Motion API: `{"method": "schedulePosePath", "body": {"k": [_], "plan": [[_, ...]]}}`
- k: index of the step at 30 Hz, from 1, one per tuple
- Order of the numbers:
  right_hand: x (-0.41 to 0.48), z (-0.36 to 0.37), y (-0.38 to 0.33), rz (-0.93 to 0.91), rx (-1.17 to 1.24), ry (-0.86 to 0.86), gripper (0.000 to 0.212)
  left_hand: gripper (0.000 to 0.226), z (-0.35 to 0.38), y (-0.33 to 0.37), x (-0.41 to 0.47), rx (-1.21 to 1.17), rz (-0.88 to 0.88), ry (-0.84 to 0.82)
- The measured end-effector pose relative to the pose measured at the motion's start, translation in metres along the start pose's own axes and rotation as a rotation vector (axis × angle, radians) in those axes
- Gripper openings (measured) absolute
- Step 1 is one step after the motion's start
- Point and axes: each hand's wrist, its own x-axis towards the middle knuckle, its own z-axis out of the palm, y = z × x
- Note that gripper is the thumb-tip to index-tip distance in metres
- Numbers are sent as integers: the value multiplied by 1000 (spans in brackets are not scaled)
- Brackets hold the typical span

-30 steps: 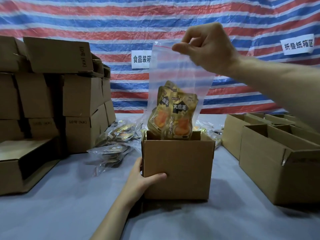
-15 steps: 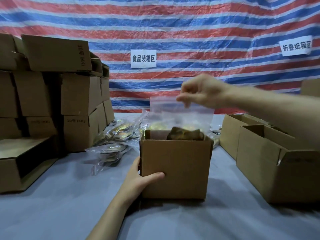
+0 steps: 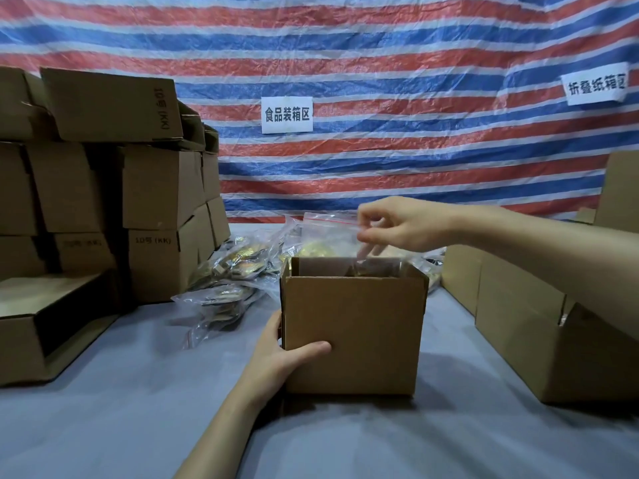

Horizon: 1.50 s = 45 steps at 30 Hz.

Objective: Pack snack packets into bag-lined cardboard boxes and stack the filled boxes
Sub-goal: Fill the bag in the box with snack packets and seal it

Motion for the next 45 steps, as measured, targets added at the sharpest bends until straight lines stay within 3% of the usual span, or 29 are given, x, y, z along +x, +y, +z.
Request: {"method": "schedulePosePath", "body": {"k": [5,9,11,15,17,21,27,33,35,39,41,45], "plan": [[7,-8,-6,59,42,114,20,89,0,0,0,5,-8,3],[7,-9,-12,-41,-10,273,18,88,0,0,0,9,-5,2],[3,-10,-16,-62,19,208,19,88,0,0,0,5,-9,6],[-4,-13,-16,69,277,-180,24,91,1,0,0,-3,-8,12],[-3,-14,-12,117,390,-242,26,92,1,0,0,-7,-6,2],[8,-4,-4,263,490,-237,22,88,2,1,-2,33,14,-8],[32,29,9,392,229,-151,15,90,1,0,-1,45,30,2],[34,9,3,453,105,-121,43,91,0,-2,1,58,24,4],[27,-3,-2,376,20,-16,34,92,0,-3,1,64,18,11],[8,-8,-21,-50,-139,230,2,91,1,-4,1,70,14,23],[5,2,-31,-85,-78,129,11,92,1,-4,1,74,19,24],[8,34,-37,181,-139,-202,50,93,3,-1,-1,55,28,27]]}}
